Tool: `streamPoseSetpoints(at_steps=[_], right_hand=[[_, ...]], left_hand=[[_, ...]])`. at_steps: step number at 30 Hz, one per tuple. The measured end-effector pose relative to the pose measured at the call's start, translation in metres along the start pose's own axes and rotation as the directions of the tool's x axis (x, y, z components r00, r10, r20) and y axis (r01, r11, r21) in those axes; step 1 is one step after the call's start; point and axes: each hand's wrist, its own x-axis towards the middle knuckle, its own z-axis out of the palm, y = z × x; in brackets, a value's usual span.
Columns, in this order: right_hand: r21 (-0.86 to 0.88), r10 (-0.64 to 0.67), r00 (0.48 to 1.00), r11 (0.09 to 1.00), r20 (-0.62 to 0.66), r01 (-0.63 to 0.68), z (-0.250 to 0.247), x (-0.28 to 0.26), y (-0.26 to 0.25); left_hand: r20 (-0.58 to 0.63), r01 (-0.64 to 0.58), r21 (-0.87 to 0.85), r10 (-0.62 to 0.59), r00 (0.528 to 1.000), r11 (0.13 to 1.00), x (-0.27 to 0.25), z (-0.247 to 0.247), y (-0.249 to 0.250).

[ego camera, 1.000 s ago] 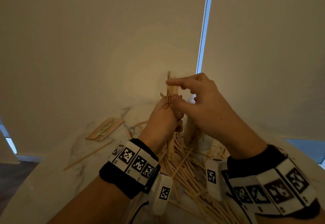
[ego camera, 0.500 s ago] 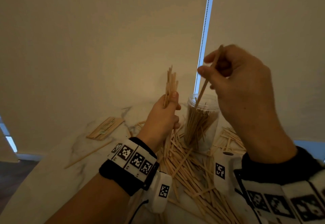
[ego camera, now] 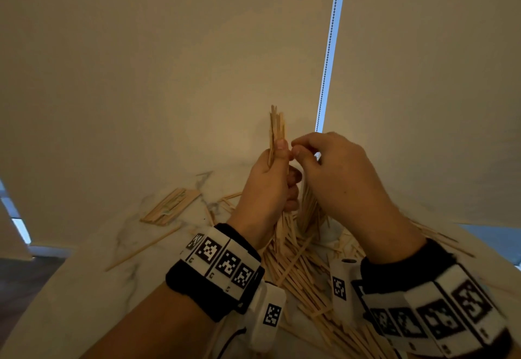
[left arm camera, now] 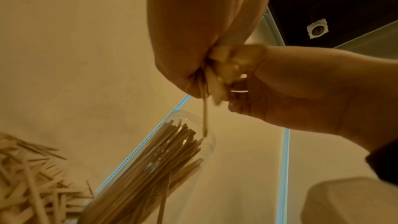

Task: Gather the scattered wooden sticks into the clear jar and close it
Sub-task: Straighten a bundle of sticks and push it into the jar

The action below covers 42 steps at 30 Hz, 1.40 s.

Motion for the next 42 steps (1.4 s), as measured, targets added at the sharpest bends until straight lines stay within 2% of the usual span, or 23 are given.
streamPoseSetpoints(at_steps=[2, 4, 6, 7, 9, 14, 19, 22, 23, 25, 27, 28, 30, 32, 35, 37, 38, 40, 42], right_hand=[[0.039, 0.087, 0.976, 0.995, 0.198, -0.096, -0.002, 0.000, 0.000], [0.051, 0.121, 0.886, 0.986, 0.448, -0.160, -0.004, -0.002, -0.002], [0.056, 0.114, 0.780, 0.981, 0.615, -0.187, -0.003, -0.007, -0.003], [0.060, 0.114, 0.756, 0.978, 0.644, -0.199, -0.002, -0.009, -0.004], [0.107, 0.107, 0.749, 0.967, 0.653, -0.231, 0.000, -0.011, -0.004], [0.269, -0.009, 0.666, 0.919, 0.746, -0.289, 0.002, -0.013, -0.003], [0.203, 0.024, 0.707, 0.950, 0.707, -0.236, 0.008, -0.012, 0.001], [0.095, 0.061, 0.740, 0.981, 0.670, -0.167, 0.004, -0.009, 0.002], [0.028, 0.084, 0.770, 0.991, 0.633, -0.132, 0.001, -0.007, 0.002], [-0.037, 0.118, 0.862, 0.993, 0.494, -0.115, -0.002, -0.005, 0.000], [0.044, 0.105, 0.947, 0.991, 0.304, -0.124, -0.002, -0.005, -0.005], [0.103, 0.097, 0.970, 0.987, 0.224, -0.123, -0.001, -0.006, -0.008], [0.166, 0.092, 0.987, 0.980, 0.133, -0.114, 0.002, -0.008, -0.015], [0.142, 0.085, 0.992, 0.985, 0.089, -0.097, 0.004, -0.009, -0.016], [0.117, 0.100, 0.993, 0.987, 0.069, -0.107, 0.002, -0.006, -0.009], [0.123, 0.114, 0.991, 0.985, 0.074, -0.123, -0.002, -0.003, -0.005], [0.114, 0.118, 0.990, 0.986, 0.074, -0.126, -0.005, -0.003, -0.004], [0.090, 0.119, 0.989, 0.988, 0.085, -0.126, -0.009, -0.001, -0.002], [0.055, 0.113, 0.980, 0.991, 0.163, -0.123, -0.009, -0.002, -0.001]], left_hand=[[-0.059, -0.042, -0.039, 0.040, 0.997, 0.998, 0.003, -0.001, 0.003], [-0.107, -0.091, -0.121, 0.078, 0.991, 0.988, 0.006, -0.004, 0.006], [-0.138, -0.125, -0.204, 0.098, 0.986, 0.971, 0.010, -0.006, 0.007], [-0.151, -0.132, -0.232, 0.098, 0.984, 0.964, 0.011, -0.008, 0.007], [-0.167, -0.141, -0.251, 0.101, 0.981, 0.958, 0.014, -0.010, 0.006], [-0.171, -0.148, -0.145, 0.122, 0.978, 0.978, 0.017, -0.015, -0.001], [-0.071, -0.048, -0.190, 0.036, 0.997, 0.981, 0.016, -0.018, -0.002], [-0.164, -0.030, -0.146, 0.006, 0.987, 0.989, 0.020, -0.024, -0.003], [-0.186, -0.012, -0.137, -0.014, 0.982, 0.991, 0.021, -0.026, -0.003], [-0.194, 0.026, -0.103, -0.046, 0.980, 0.994, 0.022, -0.028, -0.002], [-0.178, 0.042, 0.039, -0.034, 0.983, 0.998, 0.019, -0.026, -0.006], [-0.157, 0.027, 0.144, -0.004, 0.988, 0.989, 0.016, -0.024, -0.009], [-0.044, -0.065, 0.307, 0.082, 0.996, 0.949, 0.009, -0.015, -0.014], [0.046, -0.148, 0.404, 0.141, 0.989, 0.903, 0.003, -0.008, -0.015], [0.060, -0.126, 0.460, 0.111, 0.992, 0.879, 0.003, -0.007, -0.016], [0.052, -0.041, 0.423, 0.021, 0.998, 0.905, 0.006, -0.010, -0.015], [0.037, 0.027, 0.348, -0.042, 0.998, 0.937, 0.008, -0.011, -0.015], [-0.024, 0.167, 0.084, -0.165, 0.986, 0.982, 0.014, -0.016, -0.013], [-0.067, 0.236, -0.191, -0.253, 0.965, 0.953, 0.019, -0.023, -0.010]])
